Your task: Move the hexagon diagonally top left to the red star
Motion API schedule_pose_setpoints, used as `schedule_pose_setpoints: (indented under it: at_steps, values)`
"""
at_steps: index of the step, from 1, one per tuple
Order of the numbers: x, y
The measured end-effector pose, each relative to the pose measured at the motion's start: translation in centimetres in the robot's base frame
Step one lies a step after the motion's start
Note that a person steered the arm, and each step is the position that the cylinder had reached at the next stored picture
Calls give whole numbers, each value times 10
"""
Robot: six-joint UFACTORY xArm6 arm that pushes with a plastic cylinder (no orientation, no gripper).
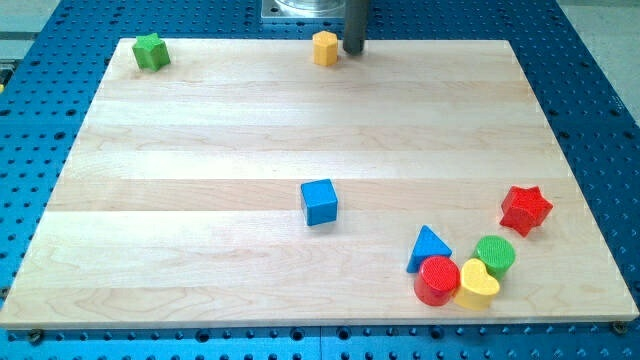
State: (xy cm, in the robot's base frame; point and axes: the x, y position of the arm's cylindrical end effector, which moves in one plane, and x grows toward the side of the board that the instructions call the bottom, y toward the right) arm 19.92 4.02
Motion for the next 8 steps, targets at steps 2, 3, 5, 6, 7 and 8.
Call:
schedule_pose_setpoints:
  at_steps: [2,3,5,6,7,8]
  values:
    - [67,-31]
    - [94,-18]
    - [114,-118]
    - [90,-124]
    - [71,-134]
    - [85,-78]
